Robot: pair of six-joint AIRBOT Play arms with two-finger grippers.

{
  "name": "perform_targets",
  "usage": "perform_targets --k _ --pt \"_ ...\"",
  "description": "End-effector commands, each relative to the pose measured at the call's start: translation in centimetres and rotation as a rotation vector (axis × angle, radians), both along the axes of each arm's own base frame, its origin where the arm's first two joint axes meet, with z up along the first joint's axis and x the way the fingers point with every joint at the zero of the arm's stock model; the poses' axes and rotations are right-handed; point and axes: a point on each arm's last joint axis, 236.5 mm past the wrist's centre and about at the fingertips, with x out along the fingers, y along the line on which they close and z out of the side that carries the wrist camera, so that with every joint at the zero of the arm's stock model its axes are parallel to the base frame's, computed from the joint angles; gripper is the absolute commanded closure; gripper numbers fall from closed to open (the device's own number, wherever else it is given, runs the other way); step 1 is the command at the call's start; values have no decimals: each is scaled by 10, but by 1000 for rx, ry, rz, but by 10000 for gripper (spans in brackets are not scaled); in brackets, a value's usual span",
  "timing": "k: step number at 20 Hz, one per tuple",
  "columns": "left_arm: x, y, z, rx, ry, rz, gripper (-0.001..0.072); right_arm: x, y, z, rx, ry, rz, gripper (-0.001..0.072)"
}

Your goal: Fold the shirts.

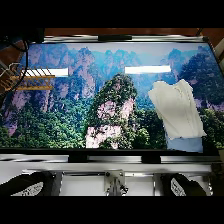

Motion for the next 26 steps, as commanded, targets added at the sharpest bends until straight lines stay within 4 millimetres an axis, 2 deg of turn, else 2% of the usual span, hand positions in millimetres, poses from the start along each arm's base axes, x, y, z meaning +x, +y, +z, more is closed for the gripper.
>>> perform_targets --k 1,4,7,11,13,15,16,18,20,21,22,23,24,26 --pt "2 0 2 -3 -11 -1 168 10 17 -44 188 61 44 254" --pt "3 -1 0 -2 -8 -1 168 24 36 -66 279 81 106 254" --pt "3 -1 -1 -2 -6 -1 168 40 58 -76 318 105 187 254" --pt "3 -1 -1 -1 -3 -1 168 83 94 -88 354 151 399 254" --pt "3 0 -6 3 14 2 168 117 128 -118 476 207 584 254" --pt "1 2 -22 18 78 8 168 159 188 -160 650 295 837 255" --pt "-1 3 -35 29 127 12 168 184 222 -179 711 340 964 255" --pt "-6 7 -75 63 279 25 168 233 297 -220 827 416 1211 255" --pt "-21 13 -132 102 505 52 168 272 366 -270 986 483 1371 255" --pt "-31 17 -161 96 625 85 168 283 393 -296 1078 515 1407 254" --pt "-42 20 -185 92 732 119 168 290 416 -322 1157 569 1436 254" --pt "-55 24 -210 99 838 150 168 292 430 -343 1209 624 1451 255" --pt "-65 27 -228 99 909 177 167 293 439 -361 1242 675 1459 255" --pt "-77 30 -255 99 984 206 167 299 442 -383 1265 719 1433 255"
